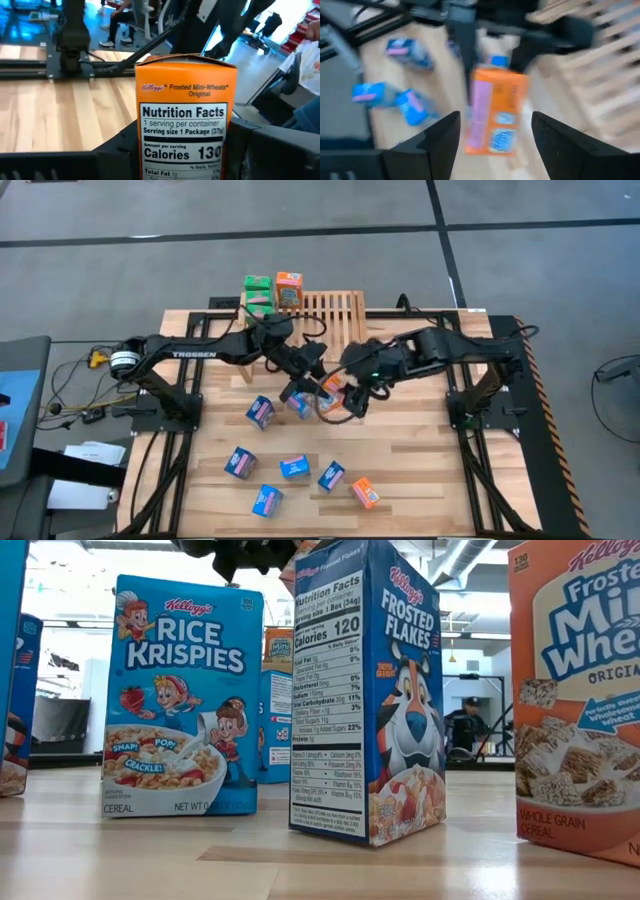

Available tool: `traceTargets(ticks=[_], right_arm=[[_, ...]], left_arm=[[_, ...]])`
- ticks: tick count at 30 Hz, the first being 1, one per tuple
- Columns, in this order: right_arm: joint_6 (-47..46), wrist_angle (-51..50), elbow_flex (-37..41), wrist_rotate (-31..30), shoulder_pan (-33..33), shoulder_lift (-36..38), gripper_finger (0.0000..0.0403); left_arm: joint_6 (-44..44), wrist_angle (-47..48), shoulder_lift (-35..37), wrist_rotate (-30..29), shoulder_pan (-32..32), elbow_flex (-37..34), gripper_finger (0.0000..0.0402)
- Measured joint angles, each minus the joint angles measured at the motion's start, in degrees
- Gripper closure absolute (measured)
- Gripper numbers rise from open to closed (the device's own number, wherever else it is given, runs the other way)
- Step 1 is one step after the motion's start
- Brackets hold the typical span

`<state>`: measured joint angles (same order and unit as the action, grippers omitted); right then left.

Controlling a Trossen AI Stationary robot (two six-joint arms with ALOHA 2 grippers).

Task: Stack cereal on shelf
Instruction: Put the right orange cereal box on the shelf aligned with the other orange cereal box

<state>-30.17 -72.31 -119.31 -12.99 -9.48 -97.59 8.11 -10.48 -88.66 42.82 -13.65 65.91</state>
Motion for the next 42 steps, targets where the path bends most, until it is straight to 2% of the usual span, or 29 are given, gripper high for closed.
traceTargets(ticks=[2,4,7,9,14,16,20,22,24,27,32,34,38,40,42], right_arm=[[-0.7,-1.0,0.1,-7.3,-2.4,2.4,0.0132],[-3.5,-0.6,0.3,-17.4,-6.3,5.6,0.0132],[-8.8,-0.3,3.0,-32.4,-12.8,9.9,0.0132],[-11.6,-0.2,5.2,-36.7,-16.2,11.4,0.0132],[-12.9,4.3,11.5,-39.1,-18.0,10.8,0.0132],[-14.6,6.2,14.6,-43.6,-18.3,10.5,0.0132],[-18.0,9.8,21.6,-57.2,-20.9,10.5,0.0132],[-20.6,10.0,23.9,-59.9,-21.7,11.2,0.0132],[-22.1,10.9,25.1,-59.6,-21.6,12.2,0.0132],[-19.4,14.8,26.3,-59.6,-21.4,12.3,0.0132],[-13.3,23.8,30.4,-57.7,-18.9,12.2,0.0132],[-6.5,31.5,32.4,-51.8,-15.8,12.2,0.0132],[13.3,57.7,38.0,-30.1,-7.3,12.8,0.0132],[16.7,63.1,38.1,-23.0,-3.5,12.8,0.0132],[17.0,63.0,36.5,-19.3,-1.0,12.9,0.0132]], left_arm=[[1.5,-2.1,0.6,1.4,-1.0,0.0,0.0261],[3.7,-5.0,2.1,2.6,-2.6,0.0,0.0266],[8.4,-14.3,4.7,2.6,-4.9,-0.8,0.0266],[12.0,-22.3,5.9,2.1,-6.2,-1.4,0.0262],[20.3,-37.0,7.9,0.1,-7.2,-2.2,0.0256],[22.8,-41.1,8.0,0.4,-5.8,-2.3,0.0256],[23.4,-50.2,8.1,3.3,-3.8,-2.3,0.0255],[25.2,-51.7,8.3,2.6,-4.3,-2.3,0.0255],[26.7,-51.5,8.2,1.6,-5.8,-2.5,0.0255],[29.9,-54.2,8.2,0.9,-8.5,-4.6,0.0255],[41.1,-71.7,8.2,-4.4,-13.1,-11.9,0.0255],[44.0,-75.4,8.2,-6.5,-14.3,-14.5,0.0255],[47.6,-78.0,8.1,-7.0,-14.8,-17.1,0.0255],[47.7,-78.4,8.1,-5.3,-14.8,-17.3,0.0255],[47.9,-78.9,8.4,-3.1,-14.9,-17.3,0.0255]])
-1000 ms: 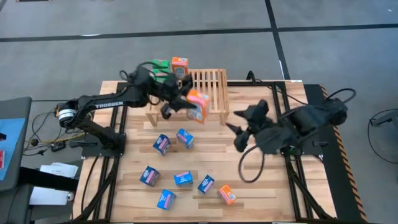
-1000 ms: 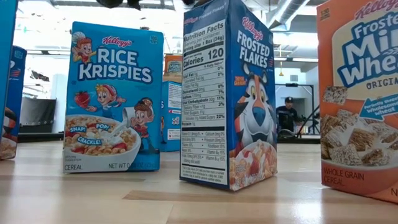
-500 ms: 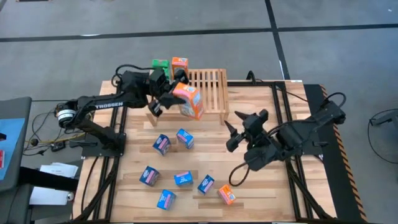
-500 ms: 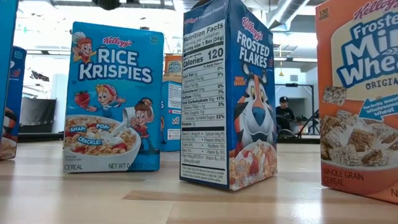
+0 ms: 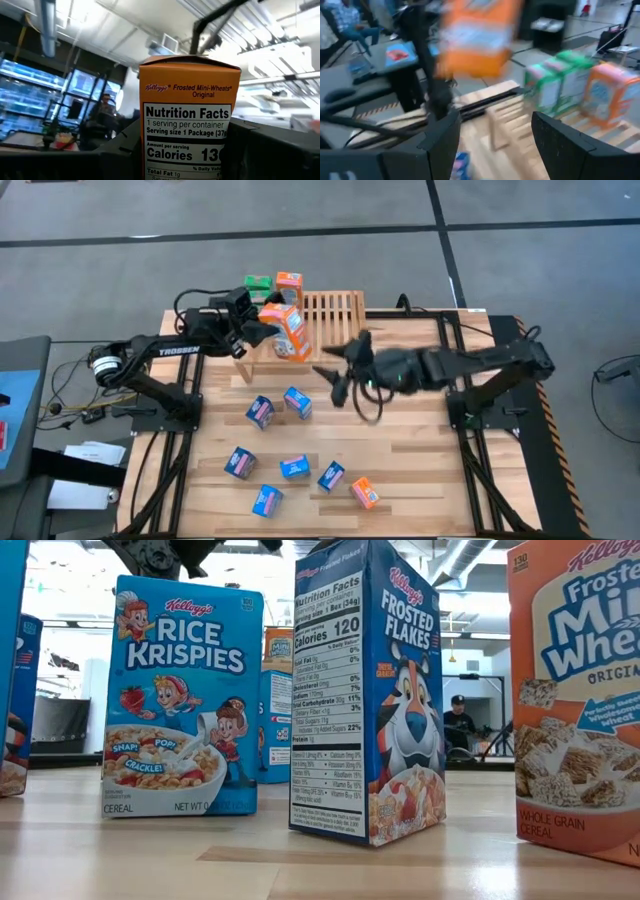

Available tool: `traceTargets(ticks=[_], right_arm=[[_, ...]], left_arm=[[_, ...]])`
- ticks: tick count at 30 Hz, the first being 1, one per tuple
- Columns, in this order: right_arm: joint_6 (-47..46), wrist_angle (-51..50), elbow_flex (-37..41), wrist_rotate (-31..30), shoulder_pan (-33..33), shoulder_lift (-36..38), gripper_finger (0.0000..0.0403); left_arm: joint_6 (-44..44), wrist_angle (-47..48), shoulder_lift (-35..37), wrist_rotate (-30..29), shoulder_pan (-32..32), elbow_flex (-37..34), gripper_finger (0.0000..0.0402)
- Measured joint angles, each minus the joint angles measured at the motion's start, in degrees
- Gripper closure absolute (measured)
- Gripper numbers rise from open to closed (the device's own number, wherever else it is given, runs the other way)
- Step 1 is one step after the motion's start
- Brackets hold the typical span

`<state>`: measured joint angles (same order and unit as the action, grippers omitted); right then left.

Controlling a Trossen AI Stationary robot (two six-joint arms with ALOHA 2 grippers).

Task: Stack cereal on shelf
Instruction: Put the right orange cereal box on the shelf aligned with the other orange cereal box

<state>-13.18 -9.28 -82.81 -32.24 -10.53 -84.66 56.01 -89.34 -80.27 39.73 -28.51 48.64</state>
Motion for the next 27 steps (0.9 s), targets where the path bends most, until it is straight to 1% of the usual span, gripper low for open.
traceTargets(ticks=[3,4,6,8,10,12,15,17,21,27], right_arm=[[1.2,-6.5,-2.6,0.7,0.7,1.1,0.0132],[2.2,-6.8,-3.1,0.8,0.8,1.2,0.0132],[3.6,-6.3,-3.6,3.3,1.9,1.1,0.0132],[4.3,-5.2,-4.6,8.0,3.9,0.8,0.0132],[4.2,-4.2,-5.9,11.2,5.9,1.0,0.0132],[4.3,-3.9,-6.2,12.1,7.5,1.3,0.0132],[5.5,-5.1,-6.0,13.3,8.4,0.9,0.0132],[5.5,-5.1,-6.0,15.8,8.7,0.8,0.0130],[3.8,-5.3,-6.1,18.6,10.2,1.1,0.0111],[5.7,-5.1,-6.1,18.7,11.6,1.0,0.0072]], left_arm=[[-0.3,0.1,1.4,2.1,-1.1,0.0,0.0255],[-0.7,0.7,1.8,2.2,-1.4,0.0,0.0255],[-2.5,3.5,2.6,2.5,-1.7,0.0,0.0255],[-6.5,7.7,3.1,3.1,-1.6,0.0,0.0255],[-10.4,12.6,3.4,2.9,-1.3,0.0,0.0255],[-13.2,16.2,3.4,1.9,-1.0,0.0,0.0255],[-16.2,18.6,3.4,1.8,-0.6,0.0,0.0255],[-17.6,20.1,3.4,1.6,-0.5,0.0,0.0255],[-19.5,21.3,3.4,0.5,-0.5,0.0,0.0255],[-21.5,22.3,3.4,-0.1,-0.5,0.0,0.0255]])
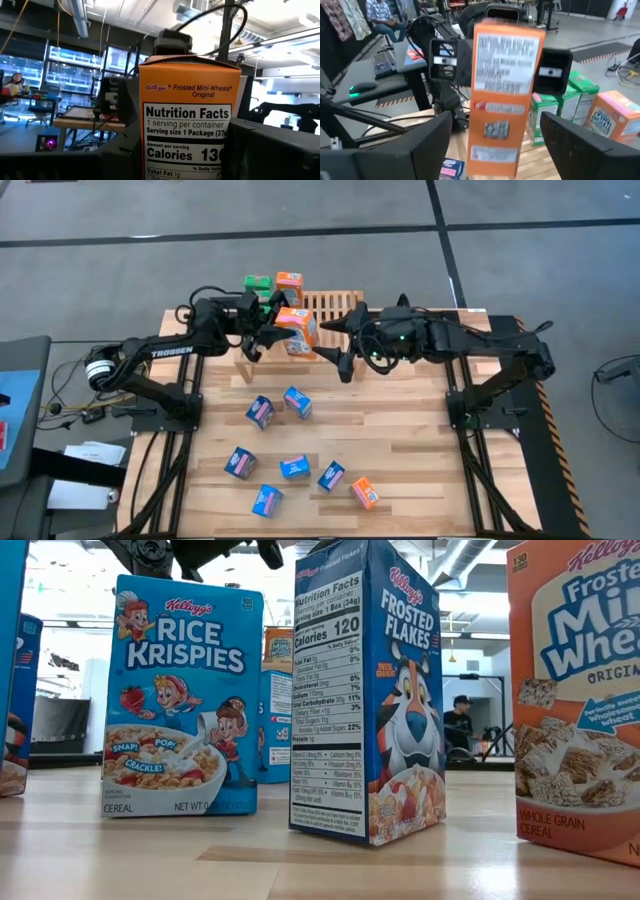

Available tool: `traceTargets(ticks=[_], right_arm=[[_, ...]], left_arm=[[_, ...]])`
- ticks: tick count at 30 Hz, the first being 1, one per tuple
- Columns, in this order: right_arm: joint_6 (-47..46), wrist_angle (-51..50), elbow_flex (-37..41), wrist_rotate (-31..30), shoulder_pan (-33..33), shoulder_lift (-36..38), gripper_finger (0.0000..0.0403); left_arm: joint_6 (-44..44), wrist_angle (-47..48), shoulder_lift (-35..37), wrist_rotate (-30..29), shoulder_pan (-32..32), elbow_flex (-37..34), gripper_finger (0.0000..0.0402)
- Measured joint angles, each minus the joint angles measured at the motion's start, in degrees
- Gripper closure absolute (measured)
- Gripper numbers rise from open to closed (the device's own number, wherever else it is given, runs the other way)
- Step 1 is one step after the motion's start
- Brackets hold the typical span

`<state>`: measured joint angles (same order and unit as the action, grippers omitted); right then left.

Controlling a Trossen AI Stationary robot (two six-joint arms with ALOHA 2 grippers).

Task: Stack cereal on shelf
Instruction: Put the right orange cereal box on the shelf aligned with the other orange cereal box

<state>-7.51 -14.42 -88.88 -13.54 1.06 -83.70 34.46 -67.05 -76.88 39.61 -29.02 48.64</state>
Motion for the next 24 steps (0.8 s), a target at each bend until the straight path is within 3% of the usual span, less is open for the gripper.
traceTargets(ticks=[7,16,24], right_arm=[[2.0,-1.4,0.0,-0.7,1.0,0.0,0.0068],[1.7,0.8,0.2,4.2,2.5,-2.5,0.0069],[2.9,2.3,0.0,4.4,2.6,-3.4,0.0080]], left_arm=[[-0.3,0.5,0.0,-0.3,0.2,0.0,0.0255],[-3.1,1.1,0.0,-4.0,1.5,0.0,0.0255],[-3.3,3.5,0.0,-4.1,2.1,0.0,0.0255]])
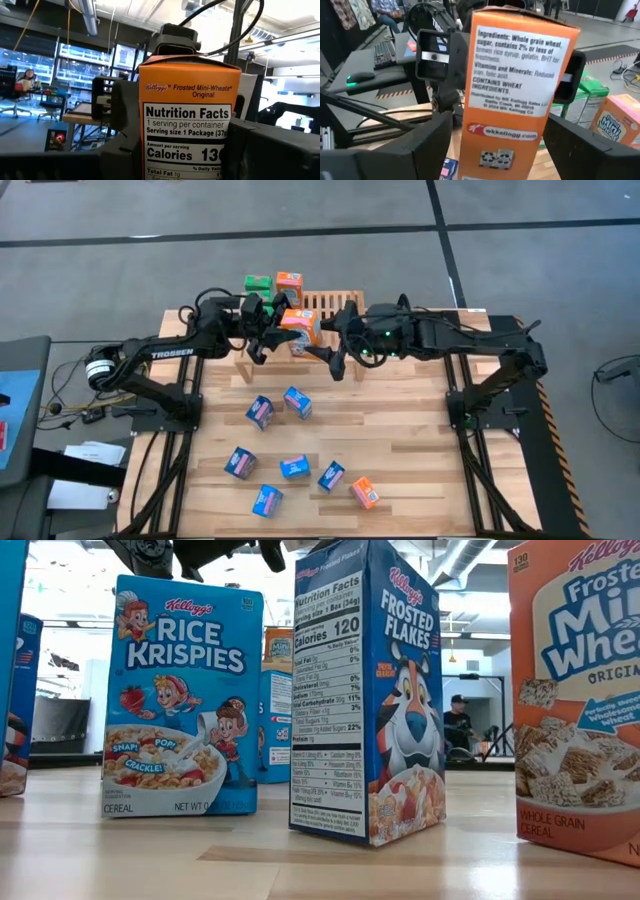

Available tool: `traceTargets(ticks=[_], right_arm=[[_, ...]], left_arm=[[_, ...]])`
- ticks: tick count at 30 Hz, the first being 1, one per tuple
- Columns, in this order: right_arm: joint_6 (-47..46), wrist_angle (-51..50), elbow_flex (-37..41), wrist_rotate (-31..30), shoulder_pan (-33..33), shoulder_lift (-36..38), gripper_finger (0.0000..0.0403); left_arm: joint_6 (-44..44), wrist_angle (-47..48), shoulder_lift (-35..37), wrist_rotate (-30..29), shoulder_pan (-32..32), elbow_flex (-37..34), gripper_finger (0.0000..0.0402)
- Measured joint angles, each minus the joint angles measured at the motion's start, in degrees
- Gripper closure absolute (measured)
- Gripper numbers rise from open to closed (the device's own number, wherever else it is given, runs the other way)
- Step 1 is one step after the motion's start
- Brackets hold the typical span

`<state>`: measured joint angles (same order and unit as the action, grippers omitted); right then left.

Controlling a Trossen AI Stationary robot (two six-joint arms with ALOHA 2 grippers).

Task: Stack cereal on shelf
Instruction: Put the right orange cereal box on the shelf aligned with the other orange cereal box

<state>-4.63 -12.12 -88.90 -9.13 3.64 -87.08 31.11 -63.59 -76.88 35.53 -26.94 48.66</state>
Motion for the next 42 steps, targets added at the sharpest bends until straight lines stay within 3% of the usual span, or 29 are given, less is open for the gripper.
traceTargets(ticks=[28,35,42], right_arm=[[-1.5,-0.8,0.0,0.4,0.6,0.5,0.0222],[-1.2,1.1,0.0,0.3,0.7,0.5,0.0224],[3.2,6.0,0.1,2.7,2.7,1.5,0.0225]], left_arm=[[-1.5,1.7,0.0,-0.7,0.7,0.0,0.0253],[-1.7,5.2,1.7,2.2,-1.0,0.0,0.0206],[3.7,8.4,8.2,5.7,-5.7,0.0,0.0162]])
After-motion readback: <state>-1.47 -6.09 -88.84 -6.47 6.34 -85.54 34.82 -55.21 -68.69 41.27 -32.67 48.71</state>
